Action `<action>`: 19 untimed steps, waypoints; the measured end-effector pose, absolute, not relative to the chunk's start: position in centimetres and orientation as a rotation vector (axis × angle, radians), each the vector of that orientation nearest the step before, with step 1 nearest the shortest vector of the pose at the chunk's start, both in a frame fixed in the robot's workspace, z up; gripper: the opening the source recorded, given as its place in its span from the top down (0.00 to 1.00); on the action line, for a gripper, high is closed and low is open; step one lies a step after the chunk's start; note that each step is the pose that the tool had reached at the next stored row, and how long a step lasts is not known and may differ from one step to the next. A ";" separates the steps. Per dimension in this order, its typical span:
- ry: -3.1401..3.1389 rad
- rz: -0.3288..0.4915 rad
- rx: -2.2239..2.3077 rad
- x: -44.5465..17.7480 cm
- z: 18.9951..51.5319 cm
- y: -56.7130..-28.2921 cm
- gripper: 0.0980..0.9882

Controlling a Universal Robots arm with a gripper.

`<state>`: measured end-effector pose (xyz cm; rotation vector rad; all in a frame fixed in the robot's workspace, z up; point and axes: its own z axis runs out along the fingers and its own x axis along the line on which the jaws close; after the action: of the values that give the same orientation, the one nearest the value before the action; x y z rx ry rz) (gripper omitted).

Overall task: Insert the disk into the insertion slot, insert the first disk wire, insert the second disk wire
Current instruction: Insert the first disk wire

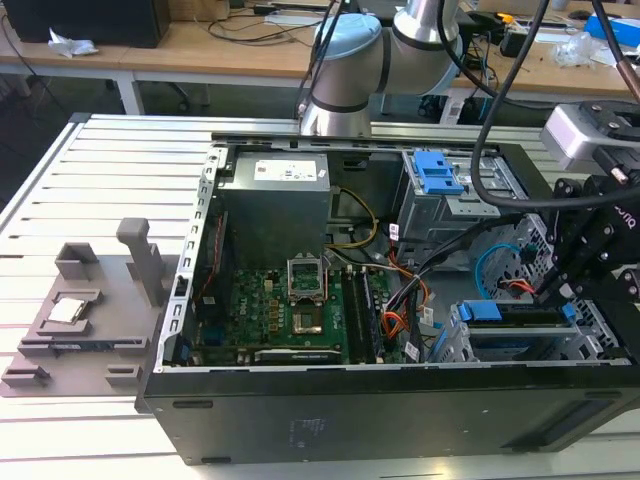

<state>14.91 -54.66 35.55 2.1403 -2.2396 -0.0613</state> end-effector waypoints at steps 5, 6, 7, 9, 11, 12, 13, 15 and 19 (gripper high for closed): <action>-2.233 -0.063 2.149 14.9 35.1 -54.4 0.93; -2.231 -0.064 2.152 14.9 35.1 -54.2 0.93; -2.230 -0.066 2.154 14.9 35.1 -54.1 0.93; -2.229 -0.068 2.157 15.0 35.1 -53.9 0.93; -2.230 -0.069 2.157 15.0 34.9 -53.9 0.93; -2.230 -0.069 2.157 15.0 34.9 -53.9 0.93; -2.230 -0.069 2.157 15.0 34.8 -53.9 0.93; -2.230 -0.069 2.157 15.1 34.6 -53.9 0.93; -2.230 -0.069 2.157 15.2 34.0 -53.9 0.93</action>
<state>15.24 -53.89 34.04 2.1569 -2.2296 -0.0689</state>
